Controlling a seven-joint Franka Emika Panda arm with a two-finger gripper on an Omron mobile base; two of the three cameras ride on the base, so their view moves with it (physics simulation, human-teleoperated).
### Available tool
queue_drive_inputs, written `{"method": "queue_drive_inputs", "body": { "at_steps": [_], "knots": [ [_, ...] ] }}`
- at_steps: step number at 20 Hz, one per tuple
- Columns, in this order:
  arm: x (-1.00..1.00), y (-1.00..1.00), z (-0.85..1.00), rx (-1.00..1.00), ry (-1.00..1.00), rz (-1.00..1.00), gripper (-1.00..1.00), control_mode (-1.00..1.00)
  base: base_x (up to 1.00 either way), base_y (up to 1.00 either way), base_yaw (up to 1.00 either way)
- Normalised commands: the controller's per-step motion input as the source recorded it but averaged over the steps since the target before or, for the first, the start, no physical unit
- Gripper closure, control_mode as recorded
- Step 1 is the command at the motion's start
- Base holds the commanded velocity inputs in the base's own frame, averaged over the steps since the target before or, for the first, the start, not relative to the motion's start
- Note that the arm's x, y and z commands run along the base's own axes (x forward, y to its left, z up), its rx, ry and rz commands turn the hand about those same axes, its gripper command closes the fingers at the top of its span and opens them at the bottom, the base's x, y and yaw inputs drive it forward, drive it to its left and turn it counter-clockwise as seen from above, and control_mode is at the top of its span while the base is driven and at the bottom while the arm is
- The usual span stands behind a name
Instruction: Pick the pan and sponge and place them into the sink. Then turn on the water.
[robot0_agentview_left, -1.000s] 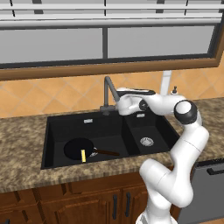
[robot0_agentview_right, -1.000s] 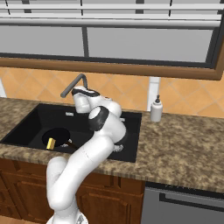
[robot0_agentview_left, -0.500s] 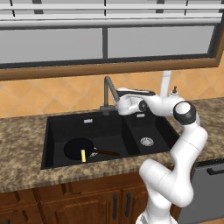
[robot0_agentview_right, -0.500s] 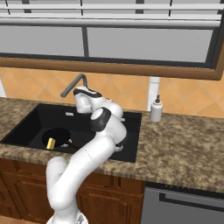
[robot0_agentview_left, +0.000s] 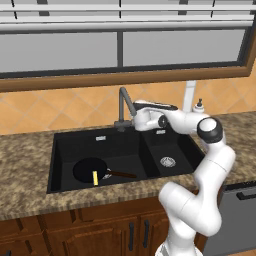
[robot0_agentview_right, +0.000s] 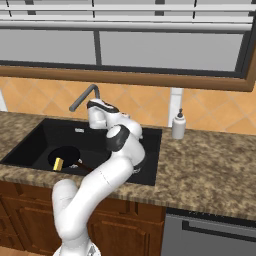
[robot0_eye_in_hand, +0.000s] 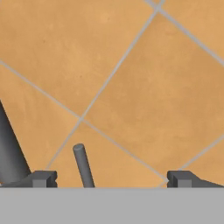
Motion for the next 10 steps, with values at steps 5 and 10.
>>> {"method": "queue_drive_inputs", "body": {
  "at_steps": [5, 10],
  "knots": [
    [0.11, 0.04, -0.07, 0.00, 0.00, 0.00, -1.00, -1.00, 0.00, 0.00, 0.00],
    [0.13, 0.06, -0.01, 0.00, 0.00, 0.00, -1.00, -1.00, 0.00, 0.00, 0.00]
  ]
}}
